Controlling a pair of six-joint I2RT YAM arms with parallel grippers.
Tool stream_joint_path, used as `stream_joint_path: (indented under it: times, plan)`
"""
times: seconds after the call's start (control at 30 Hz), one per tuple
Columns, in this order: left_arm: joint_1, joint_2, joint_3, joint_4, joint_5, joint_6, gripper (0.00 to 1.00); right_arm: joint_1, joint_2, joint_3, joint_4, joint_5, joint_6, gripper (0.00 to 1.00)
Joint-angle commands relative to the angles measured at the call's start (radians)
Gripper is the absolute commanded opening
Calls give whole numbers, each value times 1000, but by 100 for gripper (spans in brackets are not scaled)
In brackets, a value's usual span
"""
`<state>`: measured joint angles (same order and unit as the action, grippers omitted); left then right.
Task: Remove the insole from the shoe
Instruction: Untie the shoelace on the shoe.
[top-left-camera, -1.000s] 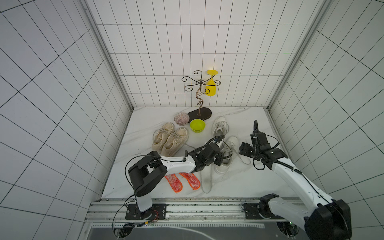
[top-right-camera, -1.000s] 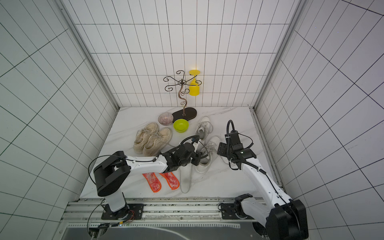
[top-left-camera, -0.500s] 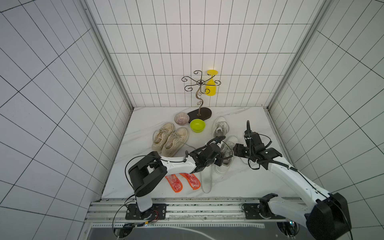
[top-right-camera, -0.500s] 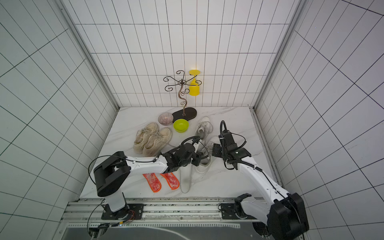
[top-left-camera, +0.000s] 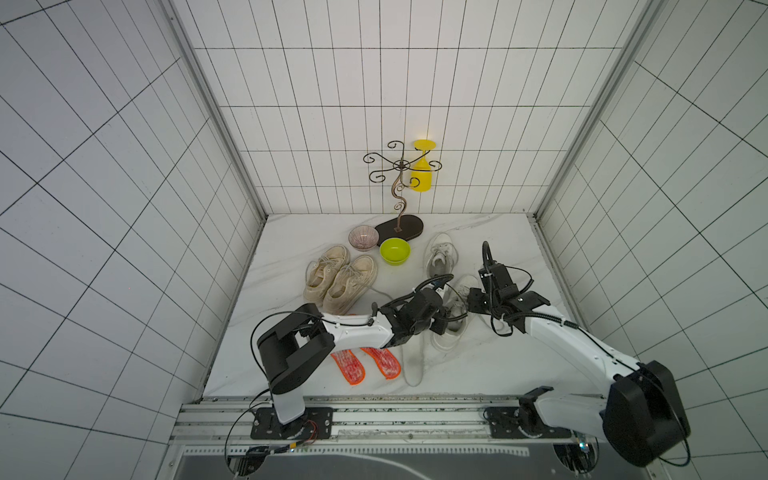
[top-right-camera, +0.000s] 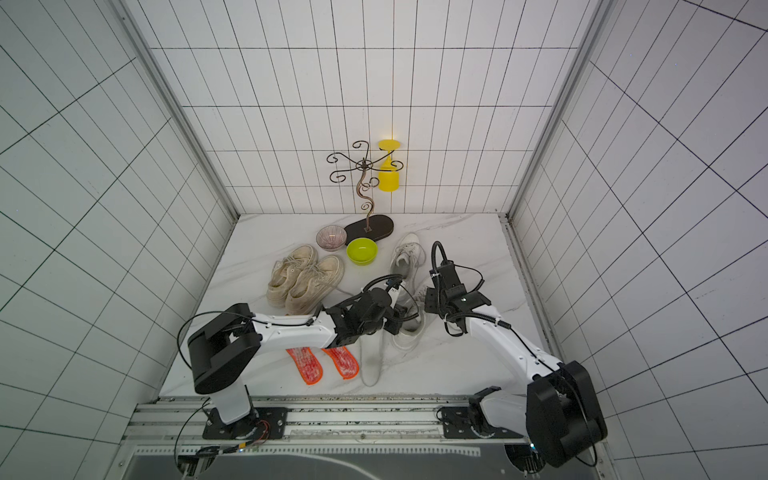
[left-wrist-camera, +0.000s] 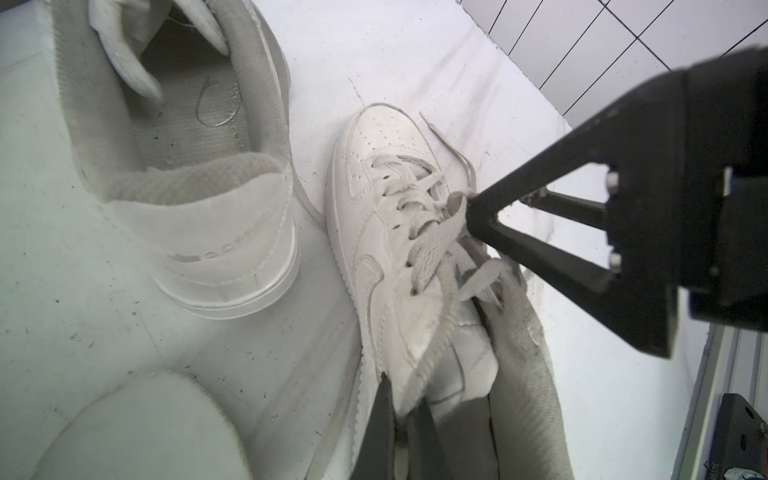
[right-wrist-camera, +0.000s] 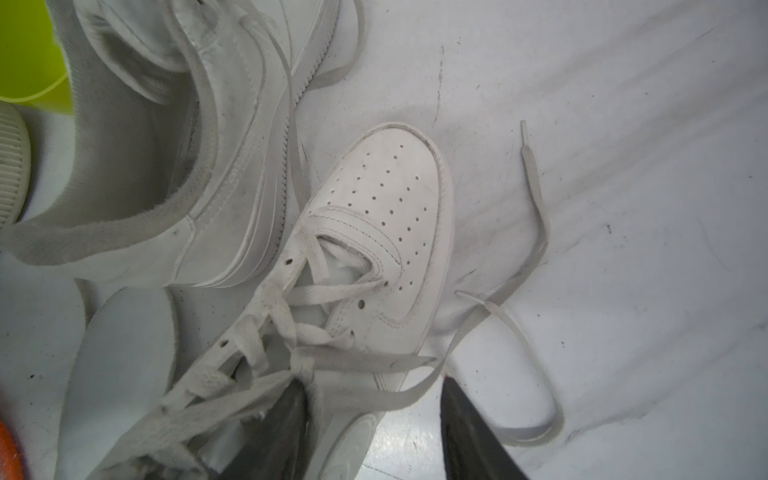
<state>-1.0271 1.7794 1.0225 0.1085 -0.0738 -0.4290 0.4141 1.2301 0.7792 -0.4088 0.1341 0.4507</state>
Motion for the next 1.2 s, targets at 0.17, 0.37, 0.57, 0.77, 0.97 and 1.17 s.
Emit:
stream_joint_path:
  times: [0.17, 0.37, 0.57, 0.77, 0.97, 1.17]
  plan:
    - [-12, -29, 27, 59, 13, 15, 0, 34, 54, -3, 58, 124, 33, 55]
    - [-22, -43, 22, 66, 13, 15, 0, 31, 34, -11, 124, 298, 78, 56]
    - [-25, -53, 16, 72, 13, 15, 0, 22, 26, -12, 158, 370, 94, 59]
    - [-25, -48, 19, 69, -1, 18, 0, -1, -39, 6, 107, 142, 71, 60]
    - [-25, -39, 22, 69, -1, 19, 0, 17, -100, 6, -44, 49, 55, 59]
    - [-25, -41, 22, 67, -7, 21, 0, 20, -138, -48, -68, 37, 75, 57]
